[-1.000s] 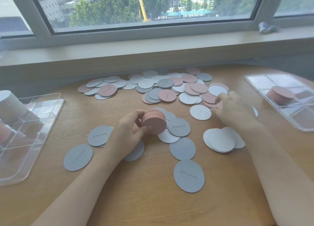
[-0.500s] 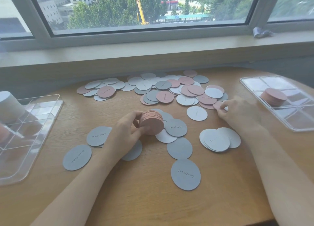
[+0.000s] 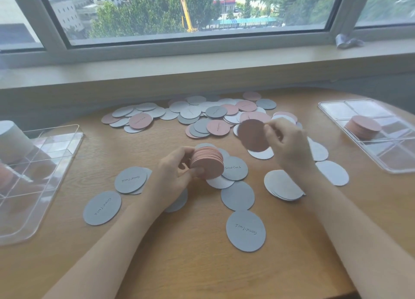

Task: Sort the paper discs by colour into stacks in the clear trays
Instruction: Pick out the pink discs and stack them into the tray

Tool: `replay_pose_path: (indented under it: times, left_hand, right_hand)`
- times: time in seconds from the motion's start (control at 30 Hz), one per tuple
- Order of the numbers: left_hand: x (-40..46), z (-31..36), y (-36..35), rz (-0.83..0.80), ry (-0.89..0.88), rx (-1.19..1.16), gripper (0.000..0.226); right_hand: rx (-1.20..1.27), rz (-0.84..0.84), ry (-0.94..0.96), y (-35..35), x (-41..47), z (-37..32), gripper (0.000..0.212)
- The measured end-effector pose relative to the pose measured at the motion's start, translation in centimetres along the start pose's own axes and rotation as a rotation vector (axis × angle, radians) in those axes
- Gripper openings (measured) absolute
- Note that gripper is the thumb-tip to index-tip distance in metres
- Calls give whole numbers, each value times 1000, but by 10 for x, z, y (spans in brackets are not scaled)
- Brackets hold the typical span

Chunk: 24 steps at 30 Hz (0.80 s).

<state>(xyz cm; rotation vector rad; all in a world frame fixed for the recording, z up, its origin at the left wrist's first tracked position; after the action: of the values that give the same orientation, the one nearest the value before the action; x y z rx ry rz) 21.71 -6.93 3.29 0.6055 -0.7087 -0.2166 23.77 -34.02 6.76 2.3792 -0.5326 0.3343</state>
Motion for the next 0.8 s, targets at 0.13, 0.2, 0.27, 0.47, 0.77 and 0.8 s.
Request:
replay_pose_path:
  times: [0.13, 0.2, 0.27, 0.47, 0.77, 0.8]
  left_hand:
    - [0, -1, 0, -10, 5, 2, 42]
    - [-1, -3, -1, -19, 12, 11, 41]
    - [-2, -7, -1, -22, 30, 23, 45]
    - [0, -10, -10, -94, -6, 105, 67]
    - [-3, -9, -12, -97, 66, 179, 56]
    - [-2, -8, -12, -102, 52, 212, 60]
  right_hand:
    - [201, -316, -28, -41, -13, -31, 11]
    - [275, -383, -23, -56, -19, -38, 11]
    - [301, -397, -13, -67, -26, -38, 11]
    - [216, -369, 125, -70, -40, -36, 18]
    - [80, -481, 242, -82, -51, -46, 48]
    - [36, -526, 251, -87, -54, -47, 60]
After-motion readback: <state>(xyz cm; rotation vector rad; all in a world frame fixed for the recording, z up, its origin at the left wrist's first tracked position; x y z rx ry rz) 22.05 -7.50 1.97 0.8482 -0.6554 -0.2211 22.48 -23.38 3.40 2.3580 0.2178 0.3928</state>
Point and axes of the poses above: each hand's wrist, its own x-axis towards the middle knuckle, its own y-axis out of the back of the hand, z = x × y, the point moved 7 cm from there along x, towards the middle knuckle, and after that the axes turned 13 degrees about -y, right-handed, at the moved point
